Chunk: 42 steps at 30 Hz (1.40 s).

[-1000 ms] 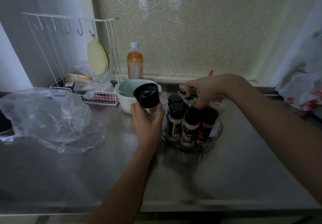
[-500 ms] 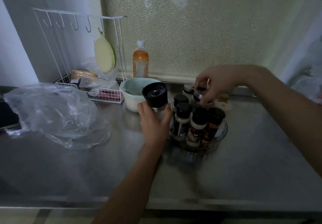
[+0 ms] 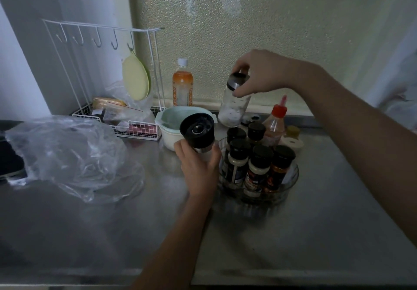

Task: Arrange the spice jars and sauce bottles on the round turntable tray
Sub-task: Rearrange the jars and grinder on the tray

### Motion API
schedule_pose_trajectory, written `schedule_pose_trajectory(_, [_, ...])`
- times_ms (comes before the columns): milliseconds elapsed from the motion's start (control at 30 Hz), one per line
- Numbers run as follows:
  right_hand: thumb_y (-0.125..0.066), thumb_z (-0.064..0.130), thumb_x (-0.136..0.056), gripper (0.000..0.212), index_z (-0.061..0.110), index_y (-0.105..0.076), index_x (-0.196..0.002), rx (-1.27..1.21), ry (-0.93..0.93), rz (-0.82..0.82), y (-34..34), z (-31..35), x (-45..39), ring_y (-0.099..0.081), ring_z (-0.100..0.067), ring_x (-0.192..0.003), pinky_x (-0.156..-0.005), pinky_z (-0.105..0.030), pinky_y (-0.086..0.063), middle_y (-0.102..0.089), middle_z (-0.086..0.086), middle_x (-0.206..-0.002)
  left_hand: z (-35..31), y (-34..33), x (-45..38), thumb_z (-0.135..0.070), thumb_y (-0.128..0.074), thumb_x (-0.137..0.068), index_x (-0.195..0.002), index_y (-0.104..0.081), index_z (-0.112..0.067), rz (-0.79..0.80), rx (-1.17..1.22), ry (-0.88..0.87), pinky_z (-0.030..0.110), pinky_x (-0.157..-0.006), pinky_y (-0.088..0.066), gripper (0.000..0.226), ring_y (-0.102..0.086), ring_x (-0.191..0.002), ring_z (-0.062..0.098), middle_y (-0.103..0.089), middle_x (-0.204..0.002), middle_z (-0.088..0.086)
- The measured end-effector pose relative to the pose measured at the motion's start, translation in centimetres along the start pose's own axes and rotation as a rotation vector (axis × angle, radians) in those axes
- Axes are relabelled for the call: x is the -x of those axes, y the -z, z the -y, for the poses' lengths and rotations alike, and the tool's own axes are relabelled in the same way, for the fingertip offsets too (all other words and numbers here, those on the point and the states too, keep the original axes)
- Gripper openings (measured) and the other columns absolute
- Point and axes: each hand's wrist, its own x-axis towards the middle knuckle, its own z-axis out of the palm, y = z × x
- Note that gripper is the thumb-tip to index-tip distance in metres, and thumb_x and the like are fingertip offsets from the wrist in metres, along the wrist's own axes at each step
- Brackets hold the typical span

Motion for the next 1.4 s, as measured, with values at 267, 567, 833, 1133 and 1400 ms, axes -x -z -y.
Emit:
schedule_pose_trajectory(267, [-0.07, 0.033, -0.072, 0.042, 0.016, -0.066, -0.11, -0.14, 0.004, -0.016, -1.5, -0.1, -0.7, -0.067, -0.021, -0.082, -0.065, -0.029, -0.055, -0.067, -0.004, -0.102, 0.5, -0.4, -0.2, -0.042, -0.053, -0.076, -0.098, -0.05, 0.006, 0.005, 0.002, 0.024, 0.012, -0.07, -0.028, 0.052, -0.035, -0.082, 0.001, -0.048, -0.096, 0.021])
schedule_pose_trajectory(567, [-0.078, 0.037, -0.069, 0.052, 0.015, -0.065, -0.114, 0.04, 0.002, 0.13, -6.2, -1.8, -1.3, -0.058, -0.021, -0.096, -0.084, -0.031, -0.047, -0.064, -0.006, -0.109, 0.4, -0.3, -0.2, -0.04, -0.054, -0.076, -0.098, -0.051, 0.006, 0.007, 0.001, -0.008, 0.013, -0.073, -0.029, 0.051, -0.036, -0.083, 0.001, -0.05, -0.095, 0.023])
schedule_pose_trajectory(833, [-0.066, 0.035, -0.084, 0.049, 0.018, -0.056, -0.129, -0.109, -0.025, 0.064, -6.9, -3.1, 0.0, -0.057, -0.021, -0.111, -0.092, -0.03, -0.042, -0.06, -0.005, -0.126, 0.8, -0.6, -0.3, -0.04, -0.056, -0.075, -0.1, -0.05, 0.002, 0.009, 0.028, -0.001, 0.018, -0.078, -0.034, 0.049, -0.044, -0.089, 0.015, -0.042, -0.097, 0.008])
schedule_pose_trajectory(1133, [-0.053, 0.051, -0.087, 0.036, 0.03, -0.064, -0.114, -0.085, 0.001, 0.206, -8.0, 0.3, 4.7, -0.059, -0.015, -0.104, -0.09, -0.035, -0.048, -0.065, 0.005, -0.113, 0.9, -1.2, -0.6, -0.021, -0.069, -0.079, -0.105, -0.052, 0.003, 0.008, -0.016, -0.066, 0.017, -0.083, -0.032, 0.04, -0.037, -0.093, 0.003, -0.04, -0.1, 0.005])
schedule_pose_trajectory(1400, [-0.064, 0.019, -0.083, 0.019, 0.012, -0.069, -0.1, -0.389, -0.247, 0.182, -7.9, 0.9, 3.6, -0.061, -0.009, -0.056, -0.043, -0.021, -0.05, -0.066, -0.005, -0.089, 0.8, -1.1, -0.8, -0.009, -0.072, -0.078, -0.106, -0.051, 0.004, -0.036, -0.037, -0.023, 0.026, -0.083, -0.036, 0.038, -0.04, -0.098, 0.011, -0.038, -0.103, 0.004])
